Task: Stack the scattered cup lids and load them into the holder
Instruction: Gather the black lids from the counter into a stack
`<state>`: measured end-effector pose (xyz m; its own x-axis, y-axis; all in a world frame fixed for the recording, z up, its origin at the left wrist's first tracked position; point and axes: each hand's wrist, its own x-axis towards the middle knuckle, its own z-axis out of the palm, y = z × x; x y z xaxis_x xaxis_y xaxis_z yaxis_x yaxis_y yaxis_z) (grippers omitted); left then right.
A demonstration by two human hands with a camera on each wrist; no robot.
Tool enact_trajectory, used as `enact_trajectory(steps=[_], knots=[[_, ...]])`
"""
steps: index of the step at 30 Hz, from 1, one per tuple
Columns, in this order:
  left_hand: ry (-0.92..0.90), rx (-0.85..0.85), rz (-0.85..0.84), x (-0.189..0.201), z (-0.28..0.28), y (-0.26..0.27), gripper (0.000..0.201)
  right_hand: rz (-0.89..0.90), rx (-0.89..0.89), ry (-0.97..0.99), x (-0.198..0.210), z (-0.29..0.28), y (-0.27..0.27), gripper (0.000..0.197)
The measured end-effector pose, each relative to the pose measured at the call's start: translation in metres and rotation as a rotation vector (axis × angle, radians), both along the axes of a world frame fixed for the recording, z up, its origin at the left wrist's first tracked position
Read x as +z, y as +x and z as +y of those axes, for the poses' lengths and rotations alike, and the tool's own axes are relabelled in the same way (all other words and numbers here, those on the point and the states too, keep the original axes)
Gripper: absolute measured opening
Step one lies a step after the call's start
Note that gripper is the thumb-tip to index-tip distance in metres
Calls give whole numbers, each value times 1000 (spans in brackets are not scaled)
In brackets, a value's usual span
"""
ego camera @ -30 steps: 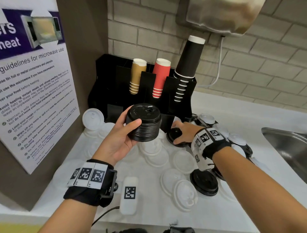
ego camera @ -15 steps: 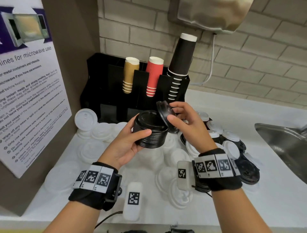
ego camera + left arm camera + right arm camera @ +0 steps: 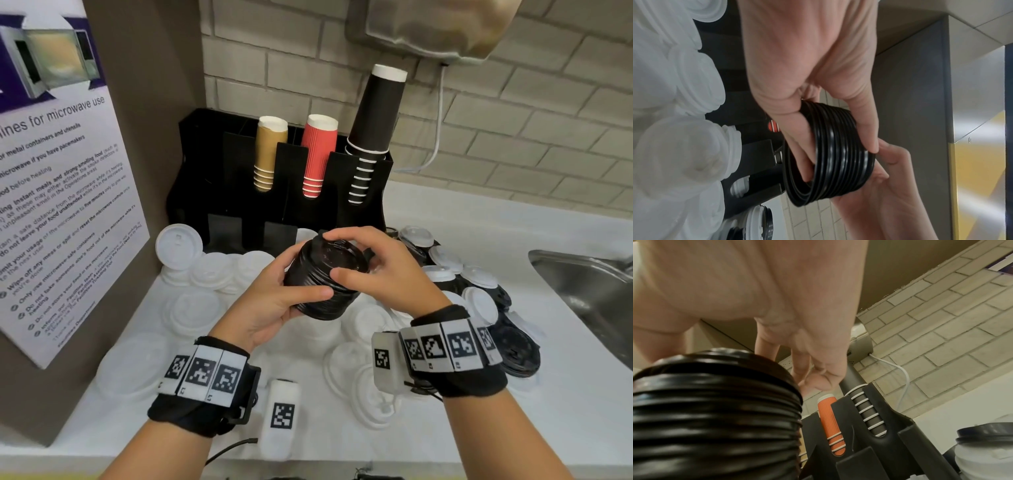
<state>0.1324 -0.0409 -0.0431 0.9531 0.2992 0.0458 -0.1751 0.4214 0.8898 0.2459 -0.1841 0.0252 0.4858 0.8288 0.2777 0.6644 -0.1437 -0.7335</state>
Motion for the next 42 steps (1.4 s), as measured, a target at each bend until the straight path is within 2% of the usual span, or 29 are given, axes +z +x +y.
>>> enact_trajectory(steps=[5,10,12,14,16,18,21,24,26,33,37,40,42], knots=[[-39,-7,-14,-1,0,-1,69,-2,17,50,-1,-1,1,43],[-141,-28,-23,-1,0,1,57,-52,46,31,2,-3,3,47],[-185,-4,-14,-1,0,2,63,-47,28,6,4,-6,7,50],[-217,33,-5,-1,1,2,69,-26,-29,-31,5,-13,16,42],[-250,60,-11,-2,5,3,67,-82,-51,-180,4,-23,30,25],[-270,68,-18,-3,8,3,66,-187,-20,-491,-2,-35,41,26],[-300,69,-28,-2,9,3,68,-350,-23,-979,-20,-52,45,60],[-386,53,-48,-1,7,4,45,-373,18,-1252,-41,-64,40,90],[-412,68,-23,0,6,5,44,-356,66,-1265,-54,-69,36,98],[-398,104,25,4,3,7,58,-314,37,-1185,-63,-76,36,100],[-387,51,-16,3,2,4,68,-257,15,-1159,-60,-78,42,96],[-292,-17,-50,3,2,3,89,-248,-31,-1131,-50,-78,50,88],[-257,-24,-53,2,2,4,81,-219,-55,-1067,-39,-78,56,82]])
